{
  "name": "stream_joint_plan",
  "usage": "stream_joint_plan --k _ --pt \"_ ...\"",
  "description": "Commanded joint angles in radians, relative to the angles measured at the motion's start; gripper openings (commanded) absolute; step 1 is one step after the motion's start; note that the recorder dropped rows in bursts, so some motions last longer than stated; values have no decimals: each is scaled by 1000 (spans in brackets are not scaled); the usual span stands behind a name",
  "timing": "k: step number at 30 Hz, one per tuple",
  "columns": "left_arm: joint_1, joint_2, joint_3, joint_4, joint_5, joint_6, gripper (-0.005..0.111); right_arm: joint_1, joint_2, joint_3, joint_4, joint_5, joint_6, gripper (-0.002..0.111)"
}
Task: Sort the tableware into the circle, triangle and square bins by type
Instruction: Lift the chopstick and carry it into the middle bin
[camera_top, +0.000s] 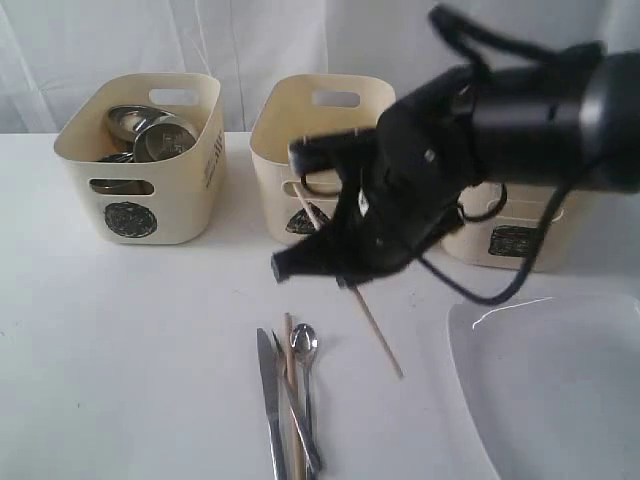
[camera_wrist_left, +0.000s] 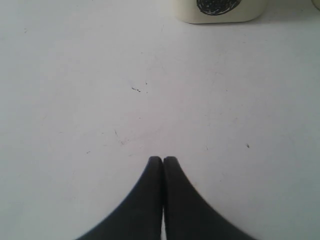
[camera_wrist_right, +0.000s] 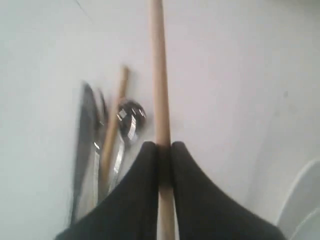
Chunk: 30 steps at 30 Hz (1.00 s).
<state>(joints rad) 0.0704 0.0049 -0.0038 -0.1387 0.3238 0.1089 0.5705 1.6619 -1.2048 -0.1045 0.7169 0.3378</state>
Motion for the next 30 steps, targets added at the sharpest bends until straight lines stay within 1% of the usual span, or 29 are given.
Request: stream_joint_plan --k 1,5,9,14,16,17,18,20,21,22,23,26,27,30 --pt "-1 -5 4 -5 29 0 0 -17 -87 -59 -32 -236 -47 0" --pt "-1 -5 4 -5 29 0 0 -71 -54 -93 -40 -527 -43 0" --pt "-1 -5 4 -5 29 0 0 -126 16 -115 -26 -780 -13 0" --pt "-1 -5 4 -5 29 0 0 -196 157 -131 -23 -1083 -23 0" --pt "-1 -5 4 -5 29 0 0 -222 220 -147 -23 -1157 -35 0" --pt "-1 -5 4 -5 29 0 0 -244 287 -175 -18 -1212 -74 0" --pt "-1 -5 4 -5 29 0 0 -250 317 -186 -12 -1220 -92 0" --pt "-1 -5 4 -5 29 0 0 -262 375 -232 57 -1171 -165 0" --pt "-1 -5 4 -5 29 0 0 -268 393 -256 87 -1093 -220 6" --pt "-1 -5 4 -5 29 0 0 -268 398 -263 87 -1064 -234 9" --pt "-1 -5 4 -5 29 0 0 -268 400 -273 87 -1020 -238 21" --pt "-1 -5 4 -5 29 0 0 -268 391 -275 87 -1013 -238 49" --pt "-1 -5 4 -5 29 0 0 -268 387 -275 87 -1013 -238 53" --pt "-1 -5 4 -5 29 0 0 -268 349 -275 87 -974 -224 53"
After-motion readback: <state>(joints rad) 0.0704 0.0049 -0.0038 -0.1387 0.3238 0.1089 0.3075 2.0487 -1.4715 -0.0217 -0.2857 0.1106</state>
